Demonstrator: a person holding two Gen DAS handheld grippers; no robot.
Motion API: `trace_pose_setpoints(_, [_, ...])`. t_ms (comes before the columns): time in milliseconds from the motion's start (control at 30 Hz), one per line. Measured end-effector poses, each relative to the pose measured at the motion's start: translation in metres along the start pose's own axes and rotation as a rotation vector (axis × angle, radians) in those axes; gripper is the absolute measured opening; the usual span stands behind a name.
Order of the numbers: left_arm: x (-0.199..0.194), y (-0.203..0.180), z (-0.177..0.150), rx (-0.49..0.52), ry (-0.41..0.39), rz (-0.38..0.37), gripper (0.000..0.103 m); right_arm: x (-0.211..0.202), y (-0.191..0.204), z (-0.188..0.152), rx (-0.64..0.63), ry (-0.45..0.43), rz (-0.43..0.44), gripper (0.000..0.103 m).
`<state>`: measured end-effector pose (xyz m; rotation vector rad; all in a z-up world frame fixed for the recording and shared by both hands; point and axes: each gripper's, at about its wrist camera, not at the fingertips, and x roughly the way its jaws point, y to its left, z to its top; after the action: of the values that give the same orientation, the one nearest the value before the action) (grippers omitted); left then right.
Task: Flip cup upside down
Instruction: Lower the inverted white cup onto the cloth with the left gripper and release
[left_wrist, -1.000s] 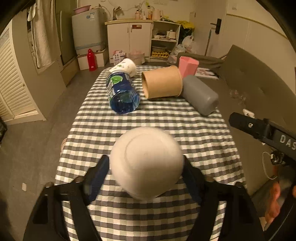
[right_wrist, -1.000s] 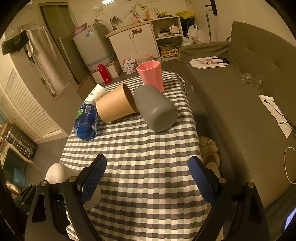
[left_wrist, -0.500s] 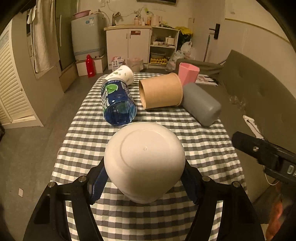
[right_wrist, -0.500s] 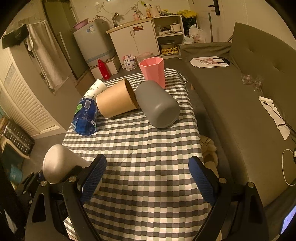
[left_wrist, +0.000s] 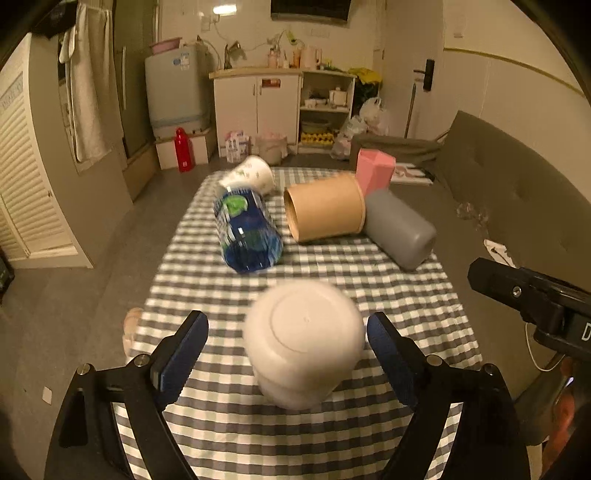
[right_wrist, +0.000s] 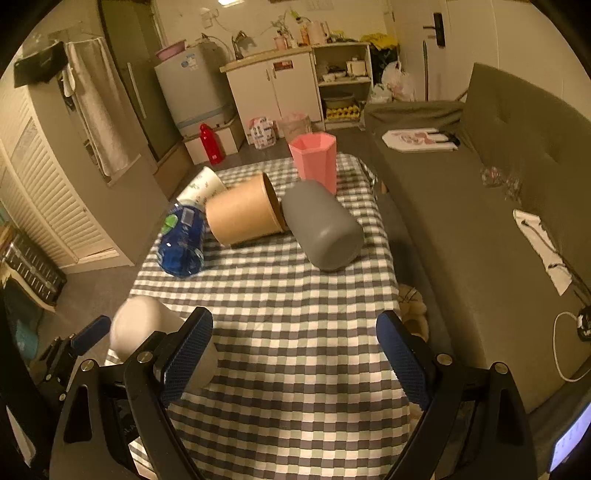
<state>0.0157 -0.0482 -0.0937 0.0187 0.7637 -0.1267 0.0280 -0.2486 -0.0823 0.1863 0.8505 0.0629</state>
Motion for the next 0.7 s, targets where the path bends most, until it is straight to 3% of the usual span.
trace_pose_setpoints(300, [-0.057, 0.016, 0.003, 0.015, -0.13, 0.006, 0.092, -0.056, 0.021, -0.004, -0.082, -0.125, -0.011, 0.09])
trace_pose_setpoints(433, [-0.068, 0.028, -0.009, 0.01, -0.138, 0.005, 0.094, -0.066, 0.031, -0.022, -0.105, -0.153, -0.016, 0.091])
trace_pose_setpoints(500, [-0.072, 0.035, -0.02, 0.008, -0.144, -0.002, 0.101, -0.066, 0.035, -0.037, -0.113, -0.161, -0.042, 0.093])
trace_pose_setpoints(700, [-0.076, 0.045, -0.046, -0.009, -0.125, 0.001, 0.102, -0.056, 0.035, -0.067, -0.088, -0.122, -0.047, 0.1])
